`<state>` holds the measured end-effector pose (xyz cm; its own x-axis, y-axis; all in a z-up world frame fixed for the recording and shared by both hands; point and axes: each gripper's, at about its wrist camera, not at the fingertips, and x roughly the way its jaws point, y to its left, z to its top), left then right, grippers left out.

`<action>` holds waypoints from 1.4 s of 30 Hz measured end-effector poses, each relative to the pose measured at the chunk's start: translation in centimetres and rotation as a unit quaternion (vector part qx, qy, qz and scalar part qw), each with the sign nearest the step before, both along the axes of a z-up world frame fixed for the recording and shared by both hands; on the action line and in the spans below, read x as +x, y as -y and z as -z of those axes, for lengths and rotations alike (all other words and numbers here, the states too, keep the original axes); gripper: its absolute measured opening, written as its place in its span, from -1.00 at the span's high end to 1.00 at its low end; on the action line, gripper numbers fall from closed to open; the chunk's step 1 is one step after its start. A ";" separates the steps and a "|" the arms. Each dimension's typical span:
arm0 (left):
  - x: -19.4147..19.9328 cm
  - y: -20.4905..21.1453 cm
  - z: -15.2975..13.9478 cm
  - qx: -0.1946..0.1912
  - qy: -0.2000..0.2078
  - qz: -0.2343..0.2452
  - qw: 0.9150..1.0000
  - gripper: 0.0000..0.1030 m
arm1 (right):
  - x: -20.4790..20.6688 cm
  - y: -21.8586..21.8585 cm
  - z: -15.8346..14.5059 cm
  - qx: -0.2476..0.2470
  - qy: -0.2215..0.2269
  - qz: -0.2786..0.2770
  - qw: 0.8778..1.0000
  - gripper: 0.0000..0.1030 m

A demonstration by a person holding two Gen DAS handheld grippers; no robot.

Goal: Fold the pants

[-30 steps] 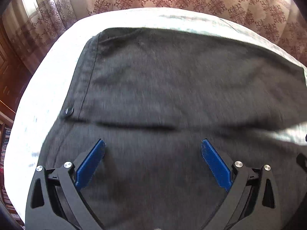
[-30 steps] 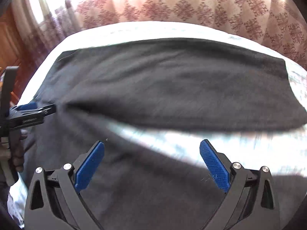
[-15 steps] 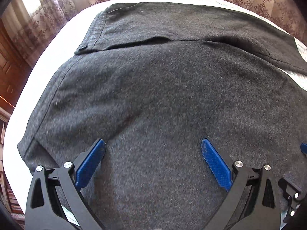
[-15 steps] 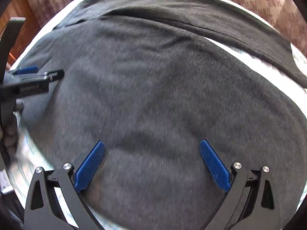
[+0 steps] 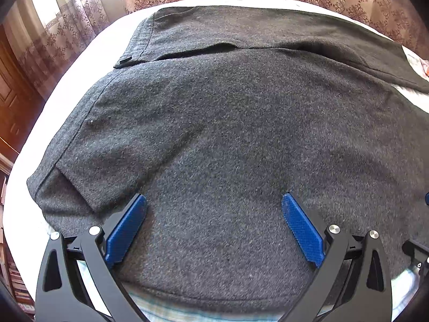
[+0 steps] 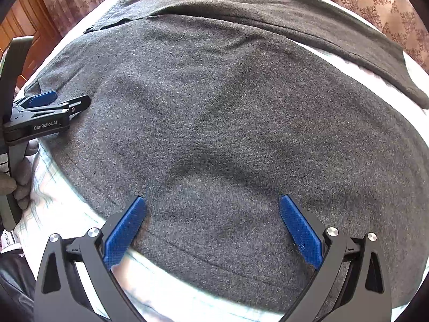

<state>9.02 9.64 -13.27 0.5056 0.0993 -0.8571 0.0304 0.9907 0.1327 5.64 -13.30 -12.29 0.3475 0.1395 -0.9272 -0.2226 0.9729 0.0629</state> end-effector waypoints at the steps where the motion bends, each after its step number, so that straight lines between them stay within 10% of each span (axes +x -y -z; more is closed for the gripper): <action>1: 0.1 0.0 0.0 0.001 0.001 0.000 1.000 -0.96 | -0.2 -0.1 -0.1 0.000 0.001 0.000 1.000 -0.91; 22: 1.9 -2.5 -2.3 -0.037 0.007 -0.036 0.999 -0.96 | 0.7 0.2 -0.2 -0.003 0.014 -0.002 1.000 -0.91; 42: 20.0 -3.2 -5.4 0.007 0.025 -0.050 0.998 -0.96 | 9.4 9.5 -3.5 0.008 0.070 0.097 0.993 -0.91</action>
